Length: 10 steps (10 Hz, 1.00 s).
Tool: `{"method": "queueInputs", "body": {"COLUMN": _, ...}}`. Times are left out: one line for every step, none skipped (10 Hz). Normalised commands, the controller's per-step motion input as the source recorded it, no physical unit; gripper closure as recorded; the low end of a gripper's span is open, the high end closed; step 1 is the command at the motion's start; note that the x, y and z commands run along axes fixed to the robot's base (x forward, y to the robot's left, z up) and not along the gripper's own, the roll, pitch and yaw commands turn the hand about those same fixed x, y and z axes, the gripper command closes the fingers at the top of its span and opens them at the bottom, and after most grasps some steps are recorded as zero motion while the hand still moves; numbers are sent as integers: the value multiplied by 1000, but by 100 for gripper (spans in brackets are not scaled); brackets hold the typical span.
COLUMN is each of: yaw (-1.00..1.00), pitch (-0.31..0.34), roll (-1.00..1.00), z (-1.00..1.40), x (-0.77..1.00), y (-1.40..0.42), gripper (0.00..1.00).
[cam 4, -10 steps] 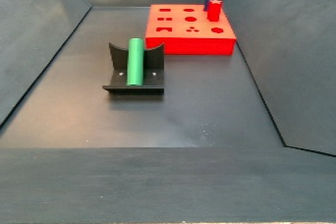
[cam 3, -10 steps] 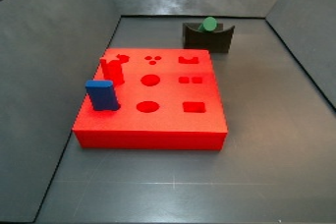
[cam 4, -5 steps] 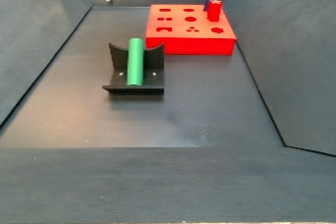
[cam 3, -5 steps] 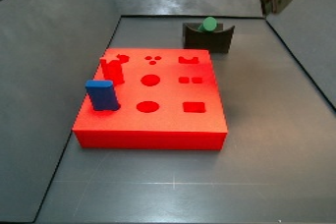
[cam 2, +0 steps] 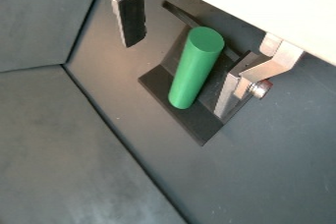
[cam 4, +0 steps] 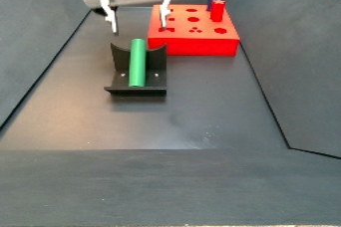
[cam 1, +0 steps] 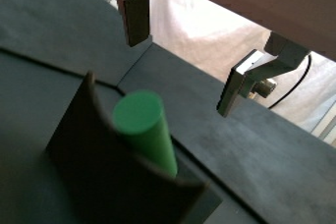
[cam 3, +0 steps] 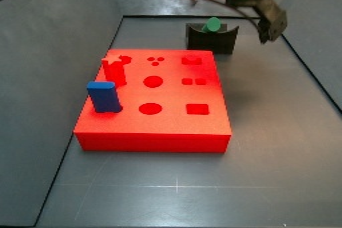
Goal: Pick up the round object. Move up. Place the round object on the fixture. Regrasp the round object. Move to above the board. Insert the round object.
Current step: Regrasp the round object.
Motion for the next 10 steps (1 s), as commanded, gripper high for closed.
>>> {"method": "queueInputs", "body": {"yaw": 1, "pitch": -145, "roll": 83, "z": -1000, "x": 119, "y": 32, "gripper": 0}}
{"method": "queueInputs", "body": {"yaw": -32, "pitch": -122, "roll": 84, "z": -884, "x": 112, "y": 22, "gripper": 0}}
{"method": "queueInputs", "body": {"yaw": -51, "pitch": -97, "roll": 82, "z": -735, "x": 97, "y": 16, "gripper": 0}}
{"method": "queueInputs", "body": {"yaw": -64, "pitch": -63, "roll": 77, "z": -539, "x": 82, "y": 10, "gripper": 0}}
{"method": "queueInputs", "body": {"yaw": -63, "pitch": -40, "roll": 76, "z": -392, "x": 78, "y": 7, "gripper": 0}}
{"method": "queueInputs", "body": {"yaw": -51, "pitch": -1, "roll": 64, "z": -220, "x": 58, "y": 3, "gripper": 0}}
{"method": "queueInputs", "body": {"yaw": -50, "pitch": 11, "roll": 60, "z": -178, "x": 12, "y": -4, "gripper": 0}}
{"method": "queueInputs", "body": {"yaw": -42, "pitch": 9, "roll": 58, "z": -177, "x": 12, "y": -3, "gripper": 0}}
{"method": "queueInputs", "body": {"yaw": -33, "pitch": 10, "roll": 58, "z": -176, "x": 12, "y": -2, "gripper": 0}}
{"method": "queueInputs", "body": {"yaw": -26, "pitch": 12, "roll": 57, "z": -175, "x": 12, "y": -1, "gripper": 0}}
